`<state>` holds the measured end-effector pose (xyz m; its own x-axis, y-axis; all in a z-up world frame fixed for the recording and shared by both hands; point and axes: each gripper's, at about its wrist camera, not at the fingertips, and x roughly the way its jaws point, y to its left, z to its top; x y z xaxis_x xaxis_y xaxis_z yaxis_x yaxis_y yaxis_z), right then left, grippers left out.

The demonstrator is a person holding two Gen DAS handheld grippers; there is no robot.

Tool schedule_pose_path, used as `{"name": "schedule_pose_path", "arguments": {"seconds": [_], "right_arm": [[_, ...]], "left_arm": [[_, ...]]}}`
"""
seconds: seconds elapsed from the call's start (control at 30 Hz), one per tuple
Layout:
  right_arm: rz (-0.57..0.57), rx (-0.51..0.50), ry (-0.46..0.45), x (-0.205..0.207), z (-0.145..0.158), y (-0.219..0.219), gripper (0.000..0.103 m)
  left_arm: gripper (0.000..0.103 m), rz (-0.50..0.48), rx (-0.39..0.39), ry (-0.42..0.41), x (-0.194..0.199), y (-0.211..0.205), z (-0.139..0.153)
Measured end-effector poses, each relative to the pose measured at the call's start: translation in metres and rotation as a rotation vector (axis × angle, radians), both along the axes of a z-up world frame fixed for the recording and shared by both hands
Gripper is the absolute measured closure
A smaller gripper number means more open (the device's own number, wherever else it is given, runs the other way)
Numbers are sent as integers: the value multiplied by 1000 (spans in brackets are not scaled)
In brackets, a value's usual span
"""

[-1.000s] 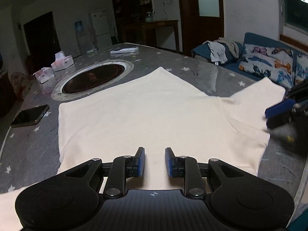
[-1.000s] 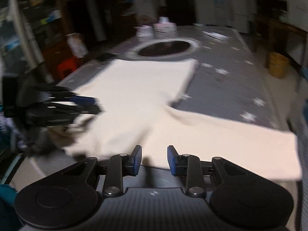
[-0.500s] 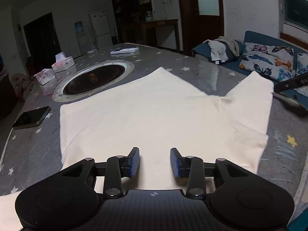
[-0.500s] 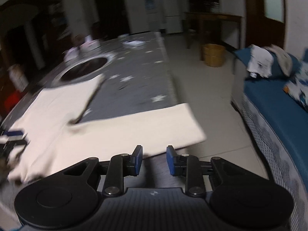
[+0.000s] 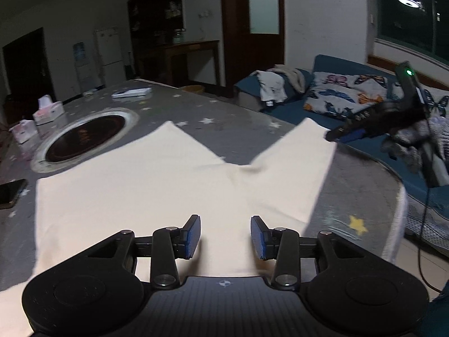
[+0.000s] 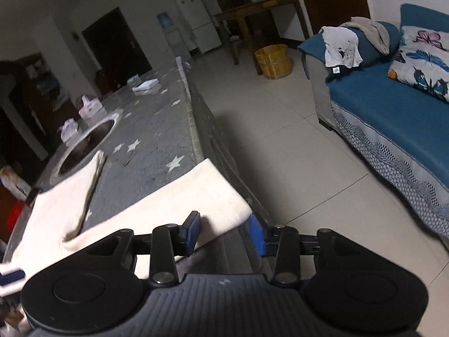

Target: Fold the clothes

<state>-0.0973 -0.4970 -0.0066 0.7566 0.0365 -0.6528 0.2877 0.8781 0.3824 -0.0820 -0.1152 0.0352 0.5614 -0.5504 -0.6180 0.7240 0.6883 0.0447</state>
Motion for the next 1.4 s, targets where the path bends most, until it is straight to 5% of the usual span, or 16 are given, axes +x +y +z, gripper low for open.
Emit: {"name": "schedule_pose_path", "arguments": {"seconds": [0.13,0.33,0.5,0.97,1.2,1.4], "right_arm": [[-22,40,-21,0,-3,-6,75],[-56,78,-35,-1,-4,-11,73],[-57,48,-72,-3,2,-8,95],[47,-6,-295,1,91,23,97],[240,-57,-359,21,136,88,97],[456,-56,-352,46,138,166,97]], "left_arm": [[60,-31,2,20,-6,-13,-6],[60,-59,-5,29,-12,-22,-8],[60,-85,-9,33,-16,-27,-9],[56,-112,-51,63,-17,-32,-15],[41,14,-138,13,-14,12,8],[30,231,-168,-25,-7,77,16]]}}
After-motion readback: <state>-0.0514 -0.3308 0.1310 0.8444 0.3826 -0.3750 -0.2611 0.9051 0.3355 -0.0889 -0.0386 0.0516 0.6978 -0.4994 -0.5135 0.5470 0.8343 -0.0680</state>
